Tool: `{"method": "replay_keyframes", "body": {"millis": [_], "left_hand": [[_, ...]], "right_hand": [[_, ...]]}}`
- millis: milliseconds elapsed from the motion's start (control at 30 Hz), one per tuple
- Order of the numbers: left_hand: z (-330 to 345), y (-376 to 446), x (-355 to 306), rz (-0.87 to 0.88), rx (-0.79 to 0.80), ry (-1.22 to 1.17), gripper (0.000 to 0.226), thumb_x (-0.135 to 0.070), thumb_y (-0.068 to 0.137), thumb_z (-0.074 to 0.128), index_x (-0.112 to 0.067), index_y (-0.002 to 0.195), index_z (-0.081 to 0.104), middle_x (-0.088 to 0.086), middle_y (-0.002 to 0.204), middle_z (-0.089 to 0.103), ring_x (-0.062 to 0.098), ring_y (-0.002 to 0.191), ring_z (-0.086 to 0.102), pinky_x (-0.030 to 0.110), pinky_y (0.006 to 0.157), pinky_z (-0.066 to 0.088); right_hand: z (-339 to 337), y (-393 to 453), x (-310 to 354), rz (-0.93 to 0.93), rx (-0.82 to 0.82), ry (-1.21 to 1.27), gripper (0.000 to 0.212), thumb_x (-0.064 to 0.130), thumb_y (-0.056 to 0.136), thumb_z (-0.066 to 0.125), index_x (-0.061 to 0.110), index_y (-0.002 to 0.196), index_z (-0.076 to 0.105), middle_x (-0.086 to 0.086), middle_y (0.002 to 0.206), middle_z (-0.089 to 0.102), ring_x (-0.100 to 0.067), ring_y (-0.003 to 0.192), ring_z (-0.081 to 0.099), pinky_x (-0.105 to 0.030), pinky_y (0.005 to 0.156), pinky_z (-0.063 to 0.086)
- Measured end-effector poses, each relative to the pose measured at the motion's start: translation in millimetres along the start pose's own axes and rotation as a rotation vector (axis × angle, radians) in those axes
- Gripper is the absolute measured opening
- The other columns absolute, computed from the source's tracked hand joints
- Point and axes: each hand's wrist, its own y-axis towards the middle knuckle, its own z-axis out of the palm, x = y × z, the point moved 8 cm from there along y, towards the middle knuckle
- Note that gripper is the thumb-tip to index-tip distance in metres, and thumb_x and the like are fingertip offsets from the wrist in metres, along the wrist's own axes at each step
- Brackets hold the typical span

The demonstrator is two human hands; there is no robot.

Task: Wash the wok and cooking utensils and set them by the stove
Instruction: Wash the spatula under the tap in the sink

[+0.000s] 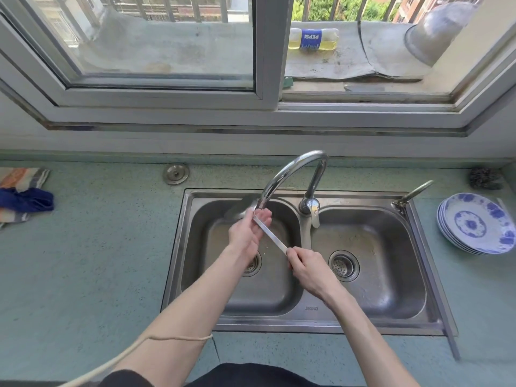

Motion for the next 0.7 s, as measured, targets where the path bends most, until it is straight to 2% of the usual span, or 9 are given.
{"method": "replay_keyframes", "body": {"millis": [133,233,300,400,467,533,600,700], "left_hand": [[-19,9,-11,-0.017,-0.180,-0.151,0.034,-0.009,0.097,0.066,0.013,0.120,0.056,0.028,0.101,0.070,0.027,0.069,0.075,0.028,0.056,0.060],[-16,10,-10,-0.071,-0.213,-0.161,0.027,0.002,0.094,0.066,0.011,0.118,0.057,0.025,0.094,0.068,0.030,0.075,0.070,0.032,0.054,0.062],[-11,13,-10,-0.086,-0.197,-0.154,0.025,-0.002,0.097,0.063,0.009,0.118,0.056,0.024,0.097,0.069,0.031,0.081,0.070,0.033,0.055,0.062],[-5,15,-5,-0.101,-0.184,-0.197,0.037,-0.024,0.109,0.043,0.007,0.128,0.047,0.029,0.113,0.067,0.035,0.083,0.072,0.039,0.053,0.062],[0,15,-2,-0.129,-0.151,-0.199,0.036,-0.023,0.110,0.036,0.009,0.125,0.046,0.030,0.115,0.066,0.034,0.082,0.071,0.042,0.064,0.062],[4,13,-3,-0.135,-0.122,-0.135,0.017,-0.008,0.107,0.044,0.005,0.112,0.054,0.022,0.097,0.073,0.027,0.079,0.071,0.036,0.070,0.061],[5,12,-4,-0.140,-0.093,-0.032,0.007,0.004,0.098,0.055,0.002,0.099,0.062,0.012,0.076,0.075,0.019,0.068,0.074,0.026,0.060,0.061],[-2,11,-4,-0.097,-0.147,0.091,0.009,-0.007,0.090,0.073,-0.004,0.098,0.070,0.007,0.082,0.077,0.016,0.068,0.075,0.024,0.053,0.058]], "right_hand": [[-4,0,-7,-0.003,0.037,-0.061,0.046,0.049,0.100,0.039,0.016,0.073,0.056,-0.002,0.066,0.063,-0.023,0.071,0.060,-0.043,0.073,0.052],[-13,3,-12,0.008,0.033,-0.126,0.050,0.060,0.097,0.036,0.020,0.076,0.058,0.001,0.068,0.066,-0.022,0.069,0.062,-0.041,0.072,0.053],[-24,4,-18,0.029,0.004,-0.186,0.052,0.063,0.097,0.035,0.020,0.078,0.058,0.000,0.071,0.069,-0.023,0.070,0.065,-0.038,0.073,0.054],[-32,5,-26,0.066,-0.025,-0.263,0.053,0.062,0.103,0.029,0.024,0.077,0.056,-0.001,0.087,0.073,-0.031,0.088,0.065,-0.041,0.079,0.053],[-38,3,-30,0.101,-0.098,-0.312,0.055,0.062,0.105,0.024,0.027,0.072,0.050,-0.006,0.093,0.073,-0.036,0.093,0.065,-0.042,0.078,0.048],[-46,-1,-35,0.141,-0.187,-0.338,0.058,0.062,0.105,0.021,0.028,0.068,0.049,-0.008,0.090,0.074,-0.037,0.092,0.065,-0.041,0.074,0.044],[-52,-7,-43,0.165,-0.253,-0.351,0.060,0.062,0.106,0.022,0.028,0.066,0.052,-0.009,0.088,0.074,-0.038,0.090,0.066,-0.040,0.073,0.042],[-53,-13,-57,0.176,-0.296,-0.346,0.063,0.060,0.106,0.024,0.026,0.063,0.056,-0.008,0.079,0.072,-0.034,0.080,0.066,-0.039,0.071,0.046]]}}
